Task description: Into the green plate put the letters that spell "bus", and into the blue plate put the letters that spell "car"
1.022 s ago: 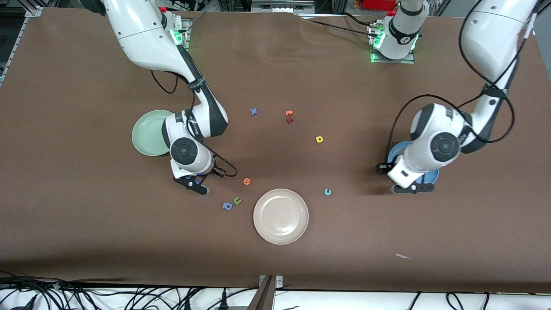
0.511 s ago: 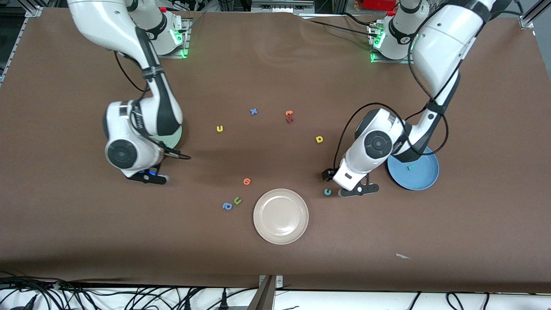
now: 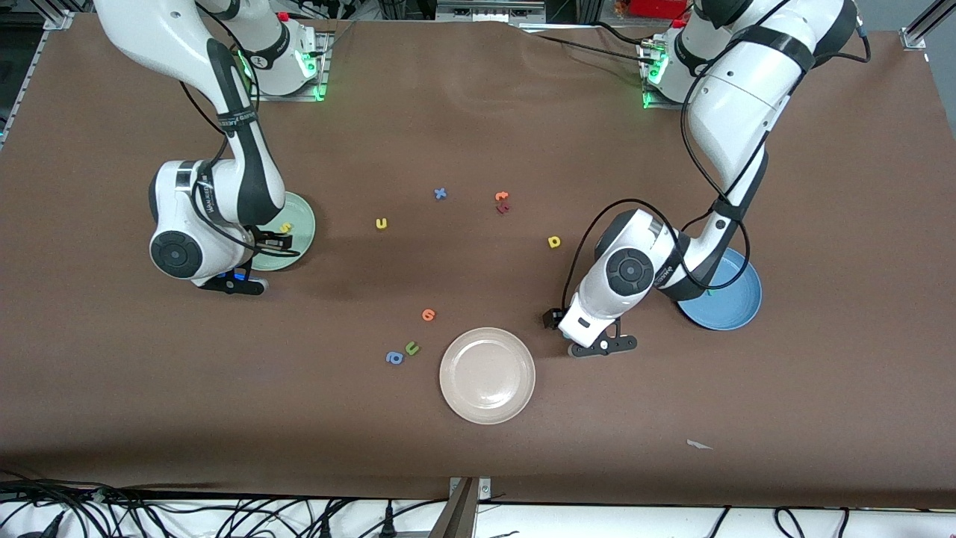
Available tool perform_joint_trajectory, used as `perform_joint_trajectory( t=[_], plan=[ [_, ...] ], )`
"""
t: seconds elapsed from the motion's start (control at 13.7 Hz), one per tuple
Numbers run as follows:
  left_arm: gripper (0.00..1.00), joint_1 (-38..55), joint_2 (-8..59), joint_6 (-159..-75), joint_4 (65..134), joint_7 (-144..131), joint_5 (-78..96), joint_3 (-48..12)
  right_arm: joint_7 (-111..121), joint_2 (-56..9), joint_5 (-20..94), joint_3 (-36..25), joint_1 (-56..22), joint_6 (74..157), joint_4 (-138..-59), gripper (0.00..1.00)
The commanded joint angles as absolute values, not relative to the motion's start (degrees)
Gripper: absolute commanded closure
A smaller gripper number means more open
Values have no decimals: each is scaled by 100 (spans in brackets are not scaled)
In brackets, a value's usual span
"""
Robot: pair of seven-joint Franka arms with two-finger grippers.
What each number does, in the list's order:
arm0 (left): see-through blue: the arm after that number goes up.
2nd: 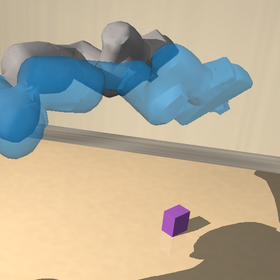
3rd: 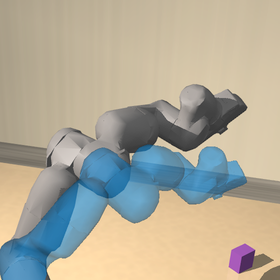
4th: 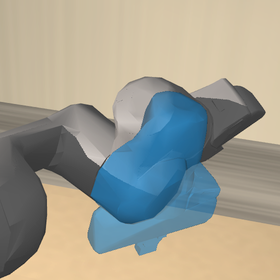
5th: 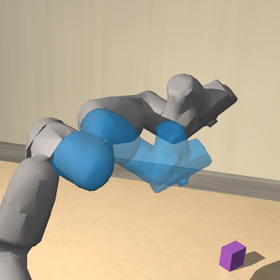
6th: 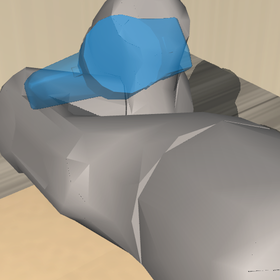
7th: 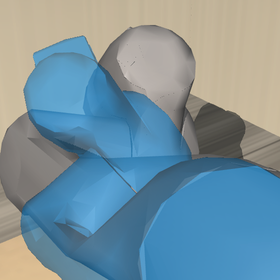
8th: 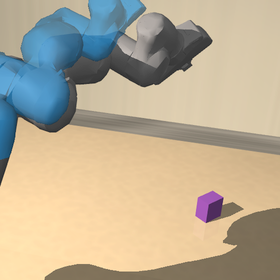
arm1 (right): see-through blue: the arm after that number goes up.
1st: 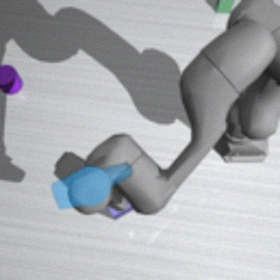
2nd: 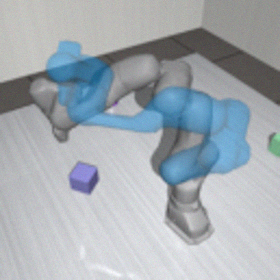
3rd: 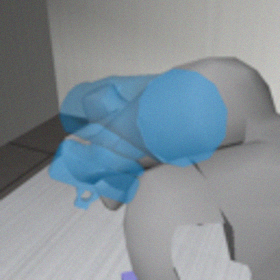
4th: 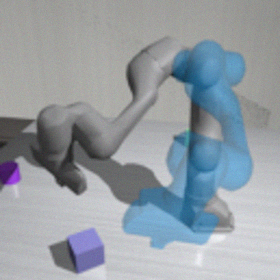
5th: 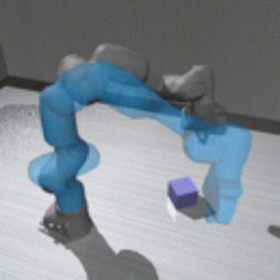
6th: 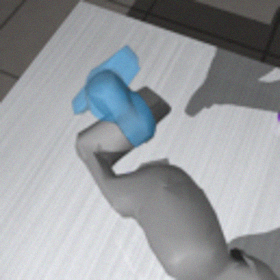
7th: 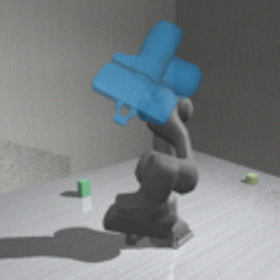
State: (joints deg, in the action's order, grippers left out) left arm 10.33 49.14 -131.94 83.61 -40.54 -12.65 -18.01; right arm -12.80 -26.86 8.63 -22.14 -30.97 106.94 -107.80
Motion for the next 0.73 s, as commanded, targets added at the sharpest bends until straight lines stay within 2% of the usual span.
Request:
perform_joint_trajectory(
  t=[0.0,0.15,0.29,0.37,0.44,0.51,0.66],
  plan=[
    [2,1143,5141,-13034,7981,-4061,-1213,-1705,-2395,-2505,1010,-1769,-3313,10792,-10793,0],
    [9,1186,5177,-13017,7928,-4061,-1213,-1696,-3728,-2514,1212,-1233,-3348,11274,-10819,0],
    [10,1204,5221,-13017,7901,-4061,-1204,-1618,-4314,-2505,1213,-758,-3357,11749,-11020,1],
    [13,1248,5229,-13017,7893,-4061,-1204,-1574,-4463,-2461,1213,-547,-3357,12064,-11256,1],
    [13,1292,5238,-13017,7893,-4061,-1195,-1504,-4735,-2409,1213,-362,-3366,12659,-11694,1],
    [18,1309,5273,-13017,7832,-4061,-1187,-1468,-4781,-2321,1213,-212,-3358,13370,-12212,1],
    [27,1362,5370,-13008,7647,-4087,-1169,-1468,-4790,-2268,1213,-132,-3366,14087,-12786,8]
  ],
)
